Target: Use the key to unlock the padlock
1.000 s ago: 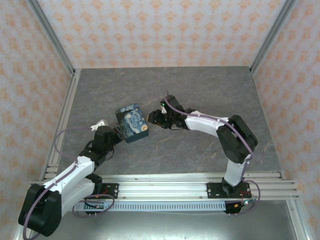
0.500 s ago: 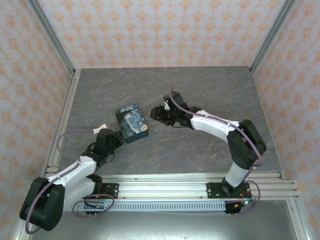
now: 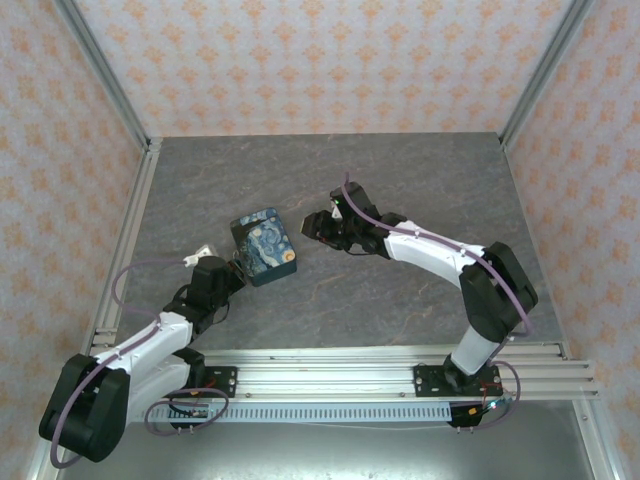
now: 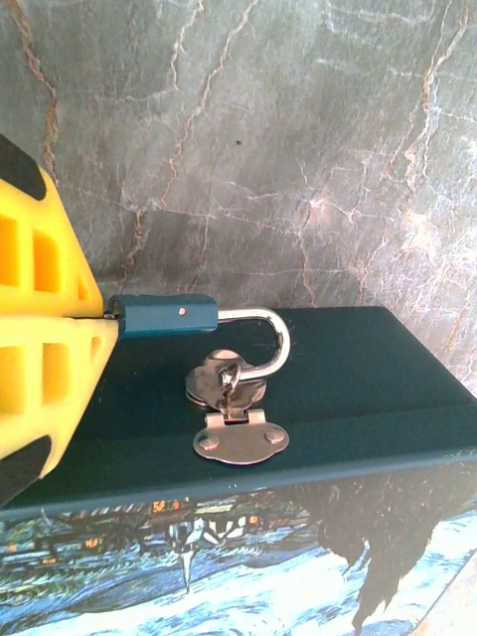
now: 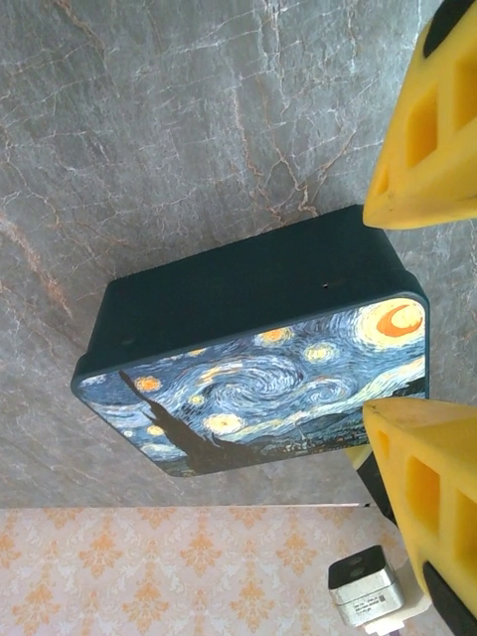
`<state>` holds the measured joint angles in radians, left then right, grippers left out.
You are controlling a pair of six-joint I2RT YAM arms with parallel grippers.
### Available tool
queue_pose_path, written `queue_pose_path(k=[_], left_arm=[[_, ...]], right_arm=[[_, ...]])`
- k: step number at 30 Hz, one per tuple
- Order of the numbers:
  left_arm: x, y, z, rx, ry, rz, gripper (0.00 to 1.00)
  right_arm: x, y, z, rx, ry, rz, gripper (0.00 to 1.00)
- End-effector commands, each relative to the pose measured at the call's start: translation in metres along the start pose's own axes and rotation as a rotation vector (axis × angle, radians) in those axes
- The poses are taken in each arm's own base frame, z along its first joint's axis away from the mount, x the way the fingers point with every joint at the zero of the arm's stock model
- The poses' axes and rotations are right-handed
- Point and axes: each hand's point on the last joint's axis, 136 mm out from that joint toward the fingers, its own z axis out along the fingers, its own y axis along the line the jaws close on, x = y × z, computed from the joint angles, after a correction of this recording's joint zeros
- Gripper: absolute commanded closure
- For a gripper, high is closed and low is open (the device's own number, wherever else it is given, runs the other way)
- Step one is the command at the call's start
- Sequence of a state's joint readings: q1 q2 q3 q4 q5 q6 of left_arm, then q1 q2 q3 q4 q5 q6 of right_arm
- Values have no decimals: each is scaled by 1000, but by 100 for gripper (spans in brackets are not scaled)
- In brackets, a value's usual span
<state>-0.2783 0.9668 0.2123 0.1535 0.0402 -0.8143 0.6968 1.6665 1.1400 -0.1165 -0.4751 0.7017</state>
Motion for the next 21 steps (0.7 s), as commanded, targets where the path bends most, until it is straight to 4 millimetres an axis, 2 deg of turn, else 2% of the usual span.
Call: queue_pose_path(k=[1,13,17,21], left_arm=[[-18,-9,1,15,-64,-34,100],[-21,-13,1,39,-72,-92,100],[-24,-1,-5,-35,-90,-91,100],[-33,13,-19,-102,-139,-82,100]], right_arm=[[-5,-2,-10,9,-31,-10,52],[-3,-3,-8,8,-26,-3,52],[-2,-3,-9,9,-22,-4,52],[-1,-5,-12,17,-22,-5,52]])
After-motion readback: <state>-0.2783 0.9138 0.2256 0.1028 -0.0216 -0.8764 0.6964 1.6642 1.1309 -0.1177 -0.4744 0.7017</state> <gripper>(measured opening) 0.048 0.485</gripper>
